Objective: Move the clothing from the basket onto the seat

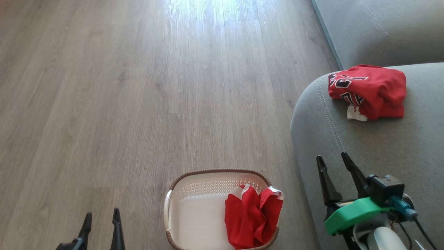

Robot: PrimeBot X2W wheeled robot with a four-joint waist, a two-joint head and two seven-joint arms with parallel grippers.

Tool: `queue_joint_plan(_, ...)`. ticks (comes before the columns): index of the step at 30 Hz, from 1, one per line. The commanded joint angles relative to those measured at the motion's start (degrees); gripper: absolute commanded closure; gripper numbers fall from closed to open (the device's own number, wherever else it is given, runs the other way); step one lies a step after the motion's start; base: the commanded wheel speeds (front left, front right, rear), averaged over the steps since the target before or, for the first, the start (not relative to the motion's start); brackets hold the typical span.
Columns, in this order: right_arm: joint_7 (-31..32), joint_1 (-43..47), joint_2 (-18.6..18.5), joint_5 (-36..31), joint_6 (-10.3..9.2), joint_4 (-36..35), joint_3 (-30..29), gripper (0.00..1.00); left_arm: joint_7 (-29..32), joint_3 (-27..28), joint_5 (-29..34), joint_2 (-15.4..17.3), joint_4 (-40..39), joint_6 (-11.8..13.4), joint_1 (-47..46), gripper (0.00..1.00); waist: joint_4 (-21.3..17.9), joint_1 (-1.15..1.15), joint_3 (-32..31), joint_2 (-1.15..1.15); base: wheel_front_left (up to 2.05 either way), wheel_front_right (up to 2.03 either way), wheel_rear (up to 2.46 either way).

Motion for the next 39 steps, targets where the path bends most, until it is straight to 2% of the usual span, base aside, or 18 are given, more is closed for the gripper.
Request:
queue_joint_plan(1, -0.2, -1.0, 0.3, 0.4, -0.02, -2.0, 1.1, 0.0, -0.7, 2.8, 0.7, 0.5, -1.3, -0.3, -1.5, 0.0, 0.1, 0.0, 0.0, 0.0, 0.0, 0.0, 0.0)
queue_joint_plan(15, -0.3, -1.0, 0.3, 0.3, -0.02, -2.0, -0.7, 0.0, -0.7, 2.6, 1.3, 0.2, -0.8, -1.1, -2.1, 0.0, 0.1, 0.0, 1.0, 0.0, 0.0, 0.0, 0.0)
queue_joint_plan(22, -0.5, -2.1, 0.3, -1.7, -0.02, -3.5, -5.0, 0.0, 0.5, -0.3, 2.2, -0.8, 1.8, -2.7, -5.7, 0.0, -0.4, 0.0, 3.7, 0.0, 0.0, 0.0, 0.0)
queue_joint_plan(26, -0.6, -3.6, 0.3, -2.6, -0.02, -5.2, -6.9, 0.0, 1.7, -2.9, 3.5, -2.3, 3.3, -3.7, -9.2, 0.0, -1.2, 0.0, 7.6, 0.0, 0.0, 0.0, 0.0)
queue_joint_plan(32, -0.8, -7.2, 0.3, -4.6, -0.02, -8.3, -9.7, 0.0, 3.2, -7.5, 5.6, -5.7, 8.1, -7.0, -17.3, 0.0, -2.4, 0.0, 15.3, 0.0, 0.0, 0.0, 0.0)
queue_joint_plan(39, -1.1, -12.5, 0.3, -6.2, -0.02, -12.2, -11.2, 0.0, 4.4, -13.4, 8.5, -11.1, 20.3, -11.6, -28.6, 0.0, -5.2, 0.0, 24.5, 0.0, 0.0, 0.0, 0.0)
